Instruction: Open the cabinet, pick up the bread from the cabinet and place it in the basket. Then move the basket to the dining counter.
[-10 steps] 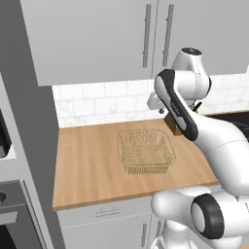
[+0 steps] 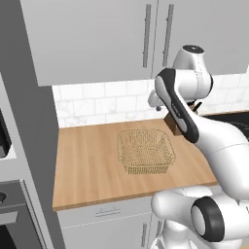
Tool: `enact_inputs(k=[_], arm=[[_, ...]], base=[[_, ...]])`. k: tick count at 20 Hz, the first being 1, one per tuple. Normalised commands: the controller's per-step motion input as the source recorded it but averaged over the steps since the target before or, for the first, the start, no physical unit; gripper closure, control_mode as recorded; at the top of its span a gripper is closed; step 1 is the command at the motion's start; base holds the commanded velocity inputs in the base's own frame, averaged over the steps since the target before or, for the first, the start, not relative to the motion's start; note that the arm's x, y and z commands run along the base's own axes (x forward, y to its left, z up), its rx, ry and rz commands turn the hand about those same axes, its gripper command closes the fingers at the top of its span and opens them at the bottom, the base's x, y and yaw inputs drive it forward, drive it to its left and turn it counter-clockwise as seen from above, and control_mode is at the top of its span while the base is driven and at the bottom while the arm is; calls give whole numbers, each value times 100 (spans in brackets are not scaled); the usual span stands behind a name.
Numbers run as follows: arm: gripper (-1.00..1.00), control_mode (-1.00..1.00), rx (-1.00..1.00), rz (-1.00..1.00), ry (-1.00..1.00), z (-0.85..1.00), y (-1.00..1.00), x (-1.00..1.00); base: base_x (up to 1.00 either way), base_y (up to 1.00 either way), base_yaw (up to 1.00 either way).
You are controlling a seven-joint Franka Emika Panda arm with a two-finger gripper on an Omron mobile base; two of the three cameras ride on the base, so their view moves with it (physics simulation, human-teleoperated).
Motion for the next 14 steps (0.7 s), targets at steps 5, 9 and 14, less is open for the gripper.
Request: enact_inputs(k=[5, 9, 14], arm=[[-100, -100, -8, 0, -45, 99, 0, 2], [-100, -100, 0, 0, -42, 100, 0, 13], [-100, -100, 0, 0, -37, 64, 0, 17]], base=[[0, 0, 0], [0, 0, 0], [0, 0, 0]])
